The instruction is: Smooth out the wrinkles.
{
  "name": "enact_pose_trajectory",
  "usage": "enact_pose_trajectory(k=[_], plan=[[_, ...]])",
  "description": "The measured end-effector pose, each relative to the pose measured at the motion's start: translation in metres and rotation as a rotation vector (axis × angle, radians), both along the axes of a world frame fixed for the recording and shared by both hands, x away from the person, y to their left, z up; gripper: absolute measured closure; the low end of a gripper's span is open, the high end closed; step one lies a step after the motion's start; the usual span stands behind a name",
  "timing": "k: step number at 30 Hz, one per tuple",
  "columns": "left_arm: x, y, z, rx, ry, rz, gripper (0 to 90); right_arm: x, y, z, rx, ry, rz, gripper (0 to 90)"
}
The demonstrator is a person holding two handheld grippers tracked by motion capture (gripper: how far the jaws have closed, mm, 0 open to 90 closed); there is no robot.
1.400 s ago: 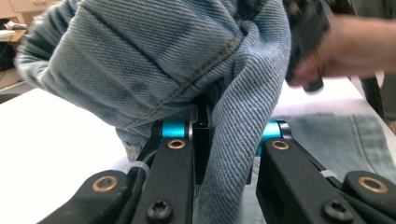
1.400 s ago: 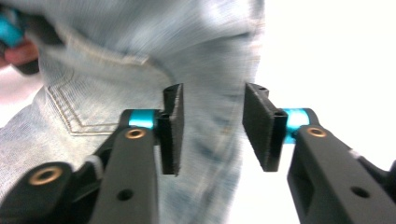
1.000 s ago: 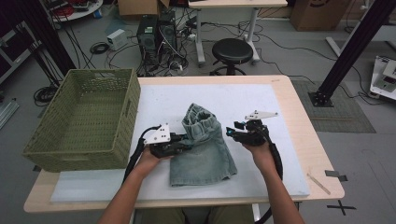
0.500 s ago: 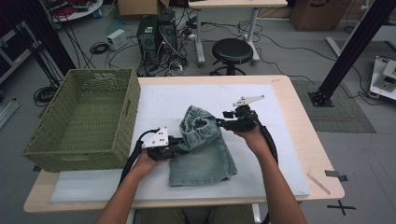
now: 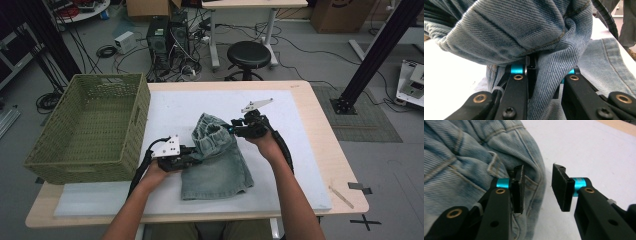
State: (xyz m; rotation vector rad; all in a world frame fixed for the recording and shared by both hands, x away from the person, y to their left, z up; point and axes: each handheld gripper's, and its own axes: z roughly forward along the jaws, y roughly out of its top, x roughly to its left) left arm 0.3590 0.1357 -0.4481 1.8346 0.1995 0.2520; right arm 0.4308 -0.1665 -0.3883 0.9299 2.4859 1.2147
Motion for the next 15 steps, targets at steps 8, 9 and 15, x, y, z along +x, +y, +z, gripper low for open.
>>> enact_pose_trajectory(k=[8,9,15], plan=[[0.001,0.001,0.0,-0.005,0.007,0.0,81.6,0.006,0.0,-0.007,0.031,0.083,-0.005,66.6],[0.001,0.001,0.0,-0.004,0.008,0.0,81.6,0.009,0.002,-0.01,0.048,0.125,0.0,65.2],[0.002,0.0,0.001,-0.001,0.013,-0.004,81.6,0.012,0.011,-0.016,0.048,0.165,0.05,79.1]])
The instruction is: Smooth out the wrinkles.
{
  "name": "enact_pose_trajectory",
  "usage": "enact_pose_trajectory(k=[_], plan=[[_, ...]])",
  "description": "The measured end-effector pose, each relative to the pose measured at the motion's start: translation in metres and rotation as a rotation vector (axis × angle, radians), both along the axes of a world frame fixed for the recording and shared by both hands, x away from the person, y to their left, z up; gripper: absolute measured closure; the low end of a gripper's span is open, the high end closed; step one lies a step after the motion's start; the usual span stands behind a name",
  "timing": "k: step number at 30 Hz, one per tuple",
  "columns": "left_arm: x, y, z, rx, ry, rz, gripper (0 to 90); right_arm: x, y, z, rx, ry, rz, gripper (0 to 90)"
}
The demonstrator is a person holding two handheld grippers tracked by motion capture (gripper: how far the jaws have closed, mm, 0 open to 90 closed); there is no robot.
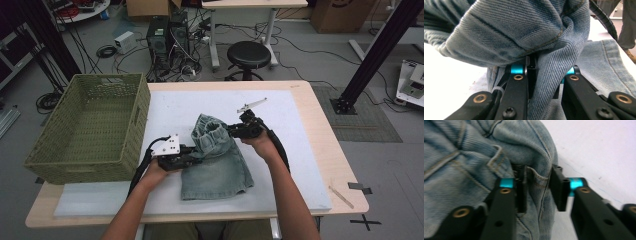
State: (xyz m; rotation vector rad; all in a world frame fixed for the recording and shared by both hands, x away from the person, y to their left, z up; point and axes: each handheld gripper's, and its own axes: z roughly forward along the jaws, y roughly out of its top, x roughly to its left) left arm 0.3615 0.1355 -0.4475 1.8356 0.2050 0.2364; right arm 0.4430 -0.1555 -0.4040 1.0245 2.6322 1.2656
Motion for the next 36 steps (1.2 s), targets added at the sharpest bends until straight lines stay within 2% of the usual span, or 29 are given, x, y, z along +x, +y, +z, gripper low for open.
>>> enact_pose_trajectory(k=[1,2,6,10,13,14,16,18,20,21,24,27,28,29,31,32,36], plan=[[0.0,0.0,0.0,-0.002,0.003,-0.001,81.6,0.0,0.0,0.0,0.0,0.0,0.0,79.1],[0.0,0.0,0.0,-0.007,0.006,0.001,81.6,-0.001,0.002,0.001,-0.018,-0.017,0.009,83.5],[0.0,0.002,0.001,-0.015,0.011,0.003,81.3,-0.005,0.0,0.004,-0.043,-0.051,-0.002,85.1],[0.0,0.01,0.005,-0.052,0.034,0.048,76.0,-0.015,-0.006,0.009,-0.037,-0.096,-0.006,85.4],[0.0,0.014,0.008,-0.074,0.054,0.074,63.3,-0.021,-0.01,0.01,-0.02,-0.112,-0.005,85.5],[0.0,0.019,0.012,-0.093,0.066,0.109,59.4,-0.026,-0.013,0.011,-0.01,-0.13,0.002,85.5],[0.0,0.021,0.013,-0.101,0.075,0.125,52.0,-0.032,-0.015,0.011,-0.003,-0.148,0.01,85.5],[0.001,0.027,0.017,-0.135,0.101,0.165,45.4,-0.037,-0.016,0.012,-0.002,-0.165,0.018,85.5],[0.001,0.03,0.021,-0.162,0.108,0.19,40.1,-0.042,-0.017,0.013,0.0,-0.186,0.026,85.5],[0.001,0.03,0.021,-0.162,0.108,0.19,36.7,-0.042,-0.017,0.013,0.0,-0.186,0.026,85.5],[0.002,0.036,0.03,-0.204,0.121,0.216,31.5,-0.051,-0.017,0.014,-0.005,-0.217,0.033,85.4],[0.0,0.04,0.035,-0.228,0.12,0.218,30.5,-0.054,-0.017,0.014,-0.009,-0.232,0.03,85.3],[-0.001,0.043,0.041,-0.249,0.11,0.227,30.5,-0.055,-0.017,0.013,-0.01,-0.243,0.028,85.3],[-0.001,0.043,0.041,-0.249,0.11,0.227,30.5,-0.055,-0.017,0.013,-0.01,-0.243,0.028,85.3],[-0.002,0.047,0.048,-0.28,0.098,0.258,30.5,-0.057,-0.017,0.012,-0.009,-0.248,0.027,85.3],[-0.001,0.05,0.053,-0.29,0.103,0.288,30.5,-0.059,-0.017,0.012,-0.006,-0.253,0.028,85.3],[0.003,0.051,0.059,-0.294,0.126,0.316,30.5,-0.063,-0.017,0.012,-0.007,-0.265,0.032,85.2]])
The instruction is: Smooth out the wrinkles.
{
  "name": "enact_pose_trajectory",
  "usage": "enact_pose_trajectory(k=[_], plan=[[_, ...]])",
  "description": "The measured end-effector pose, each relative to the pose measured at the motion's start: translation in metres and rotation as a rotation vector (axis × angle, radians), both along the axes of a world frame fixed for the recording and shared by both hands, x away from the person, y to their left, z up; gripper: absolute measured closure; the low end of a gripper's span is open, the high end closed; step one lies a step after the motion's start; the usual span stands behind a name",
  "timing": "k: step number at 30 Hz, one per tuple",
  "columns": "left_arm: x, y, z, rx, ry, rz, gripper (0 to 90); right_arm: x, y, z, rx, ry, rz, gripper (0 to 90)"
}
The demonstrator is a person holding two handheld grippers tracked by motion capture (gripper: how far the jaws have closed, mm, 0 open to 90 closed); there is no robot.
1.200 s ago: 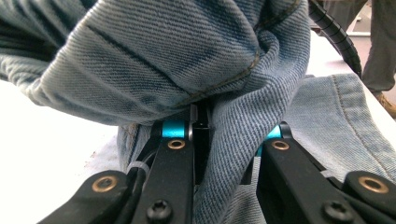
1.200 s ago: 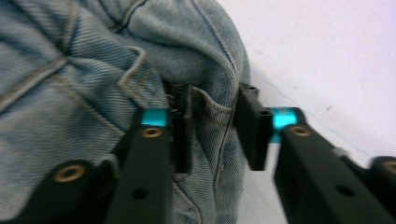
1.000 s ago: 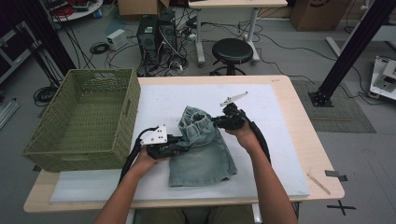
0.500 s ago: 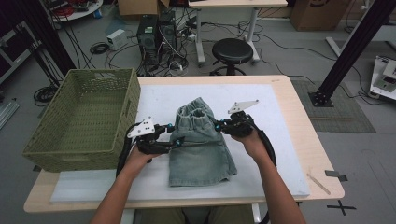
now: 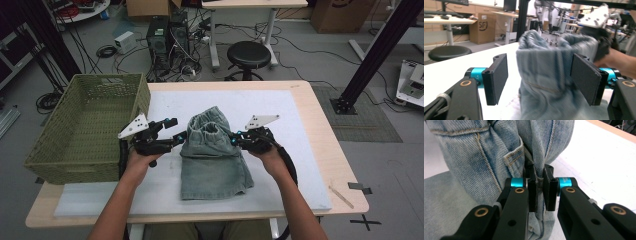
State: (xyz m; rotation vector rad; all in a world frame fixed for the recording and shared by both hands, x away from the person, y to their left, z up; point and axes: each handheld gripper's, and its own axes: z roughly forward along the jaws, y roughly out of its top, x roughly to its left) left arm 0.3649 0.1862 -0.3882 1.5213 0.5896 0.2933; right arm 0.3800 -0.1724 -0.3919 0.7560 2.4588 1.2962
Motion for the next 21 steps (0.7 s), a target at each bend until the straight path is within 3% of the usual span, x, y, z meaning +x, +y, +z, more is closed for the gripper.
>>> enact_pose_trajectory(k=[3,9,13,18,20,21], plan=[[0.007,-0.006,0.005,0.013,0.029,0.006,29.5,-0.007,-0.001,-0.001,-0.006,-0.031,0.016,85.0],[0.011,-0.015,0.012,0.003,0.028,0.02,27.4,-0.019,-0.005,-0.007,-0.004,-0.082,0.031,84.8],[0.013,-0.015,0.017,0.001,0.031,0.039,27.4,-0.022,-0.007,-0.008,0.001,-0.084,0.036,84.7],[0.017,-0.029,0.026,0.029,0.035,-0.001,26.8,-0.022,-0.007,-0.004,-0.015,-0.081,0.04,84.0],[0.018,-0.036,0.024,0.058,0.04,-0.007,26.7,-0.023,-0.008,-0.003,-0.014,-0.068,0.031,79.7],[0.018,-0.039,0.022,0.077,0.048,-0.011,26.7,-0.023,-0.01,-0.001,-0.012,-0.062,0.028,72.2]])
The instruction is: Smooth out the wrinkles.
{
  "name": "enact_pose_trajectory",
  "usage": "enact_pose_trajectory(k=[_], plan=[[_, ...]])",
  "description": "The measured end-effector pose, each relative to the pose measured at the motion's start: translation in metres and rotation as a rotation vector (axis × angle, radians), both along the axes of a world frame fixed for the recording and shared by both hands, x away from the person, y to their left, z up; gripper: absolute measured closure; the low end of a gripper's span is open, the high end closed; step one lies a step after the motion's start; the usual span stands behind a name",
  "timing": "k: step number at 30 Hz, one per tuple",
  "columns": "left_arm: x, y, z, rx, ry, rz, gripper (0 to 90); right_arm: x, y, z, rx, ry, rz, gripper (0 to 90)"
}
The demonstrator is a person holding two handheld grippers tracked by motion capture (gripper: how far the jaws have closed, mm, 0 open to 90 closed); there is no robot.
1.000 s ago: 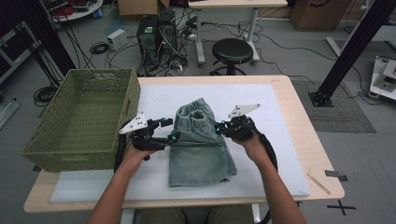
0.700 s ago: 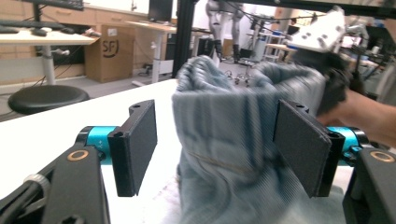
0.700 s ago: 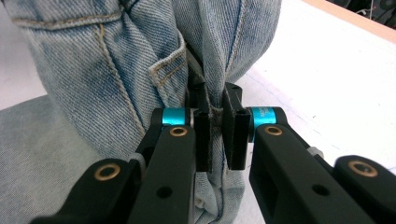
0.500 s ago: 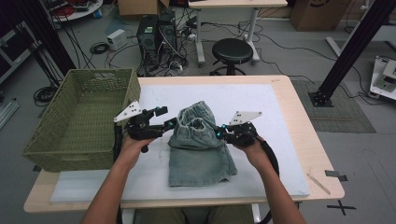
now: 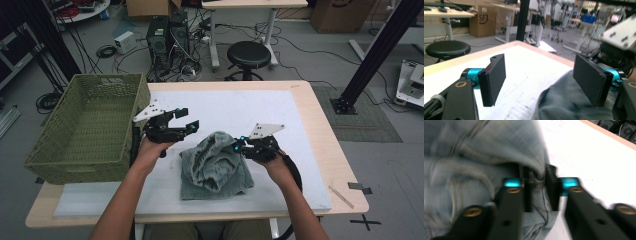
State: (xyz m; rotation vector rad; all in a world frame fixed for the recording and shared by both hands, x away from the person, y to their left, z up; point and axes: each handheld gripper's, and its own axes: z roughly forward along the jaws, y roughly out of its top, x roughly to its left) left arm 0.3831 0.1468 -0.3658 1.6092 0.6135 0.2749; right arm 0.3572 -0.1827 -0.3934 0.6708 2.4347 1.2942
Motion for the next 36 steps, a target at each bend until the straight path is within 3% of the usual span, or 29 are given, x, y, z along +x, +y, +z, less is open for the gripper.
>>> enact_pose_trajectory(k=[1,2,3,6,7,10,11,14,15,18,22,24,25,26,28,29,30,31,32,33,36], plan=[[0.0,-0.002,-0.002,0.012,0.006,-0.005,26.7,0.001,-0.003,0.001,0.007,0.015,-0.007,64.4],[0.0,-0.002,-0.002,0.012,0.006,-0.005,26.6,0.001,-0.003,0.001,0.007,0.015,-0.007,64.4],[0.0,-0.007,-0.007,0.027,0.017,-0.01,26.7,0.0,-0.012,0.004,0.026,0.04,-0.009,57.3],[-0.001,-0.01,-0.011,0.033,0.021,-0.015,26.8,-0.002,-0.023,0.007,0.026,0.046,-0.013,56.6],[-0.002,-0.013,-0.015,0.046,0.028,-0.018,26.8,-0.004,-0.036,0.011,0.042,0.043,-0.021,56.6],[-0.003,-0.016,-0.019,0.074,0.029,-0.019,26.8,-0.004,-0.046,0.015,0.065,0.04,-0.062,55.9],[-0.003,-0.017,-0.02,0.082,0.029,-0.017,26.8,-0.003,-0.051,0.019,0.105,0.038,-0.116,52.9],[-0.002,-0.016,-0.024,0.077,0.031,-0.001,26.7,-0.001,-0.048,0.023,0.118,0.036,-0.151,51.6],[-0.001,-0.013,-0.024,0.074,0.03,0.008,26.7,0.003,-0.04,0.025,0.108,0.035,-0.176,46.1],[-0.001,-0.01,-0.023,0.061,0.032,0.013,26.7,0.007,-0.031,0.026,0.113,0.042,-0.178,45.2],[0.001,-0.006,-0.024,0.061,0.037,0.009,26.6,0.013,-0.01,0.027,0.103,0.059,-0.154,42.3],[0.001,-0.004,-0.025,0.067,0.042,0.006,26.0,0.015,0.002,0.023,0.064,0.1,-0.087,42.8],[0.001,-0.003,-0.025,0.066,0.043,0.007,26.0,0.015,0.002,0.023,0.064,0.1,-0.087,42.8],[0.001,-0.001,-0.026,0.061,0.045,0.009,26.0,0.013,0.005,0.017,0.027,0.131,-0.019,44.1],[0.0,0.0,-0.026,0.059,0.045,0.014,25.9,0.012,0.005,0.015,0.014,0.143,-0.002,44.1],[0.0,0.001,-0.027,0.059,0.049,0.016,25.7,0.009,0.005,0.008,-0.031,0.161,0.035,44.1],[0.0,0.002,-0.027,0.058,0.051,0.017,25.7,0.009,0.005,0.008,-0.031,0.161,0.035,44.1],[-0.001,0.002,-0.028,0.057,0.052,0.02,25.4,0.005,0.006,0.0,-0.076,0.167,0.066,44.2],[-0.001,0.002,-0.028,0.057,0.052,0.02,25.4,0.005,0.006,0.0,-0.076,0.167,0.066,44.2],[-0.001,0.003,-0.029,0.054,0.054,0.021,25.4,0.0,0.007,-0.009,-0.116,0.165,0.09,43.6],[-0.003,0.004,-0.032,0.057,0.057,0.02,25.4,-0.004,0.008,-0.017,-0.144,0.151,0.105,43.5]])
